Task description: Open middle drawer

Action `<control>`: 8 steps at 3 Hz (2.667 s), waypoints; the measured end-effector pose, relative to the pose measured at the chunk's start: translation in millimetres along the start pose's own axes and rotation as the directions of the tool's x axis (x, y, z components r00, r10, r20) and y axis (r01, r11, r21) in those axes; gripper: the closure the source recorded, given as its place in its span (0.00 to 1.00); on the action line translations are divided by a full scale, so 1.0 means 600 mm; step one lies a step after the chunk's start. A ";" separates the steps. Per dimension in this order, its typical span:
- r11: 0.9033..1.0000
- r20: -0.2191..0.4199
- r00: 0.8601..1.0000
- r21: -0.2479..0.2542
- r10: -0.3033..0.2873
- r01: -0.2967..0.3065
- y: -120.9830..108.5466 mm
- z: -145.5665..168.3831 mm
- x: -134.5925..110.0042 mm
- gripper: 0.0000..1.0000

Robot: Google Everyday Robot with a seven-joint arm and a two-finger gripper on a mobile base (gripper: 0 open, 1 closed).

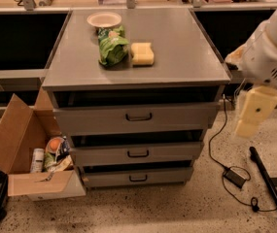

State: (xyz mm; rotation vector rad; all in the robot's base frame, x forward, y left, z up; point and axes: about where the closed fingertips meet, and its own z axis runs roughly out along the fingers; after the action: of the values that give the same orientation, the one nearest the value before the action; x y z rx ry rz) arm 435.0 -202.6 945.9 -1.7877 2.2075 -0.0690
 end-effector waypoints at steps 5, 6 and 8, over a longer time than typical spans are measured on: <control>0.954 0.043 0.992 -0.273 -0.119 0.126 0.187 0.309 -0.034 0.00; 0.921 -0.015 0.993 -0.376 -0.115 0.101 0.218 0.471 0.036 0.00; 0.884 0.004 0.998 -0.464 -0.059 0.054 0.244 0.614 0.095 0.00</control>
Offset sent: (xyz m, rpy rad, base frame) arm -0.0825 0.1084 -0.2680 0.1948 0.3321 0.2538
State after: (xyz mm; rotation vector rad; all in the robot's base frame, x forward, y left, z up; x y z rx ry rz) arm 381.4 -169.5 550.4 -2.0900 2.3173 0.4812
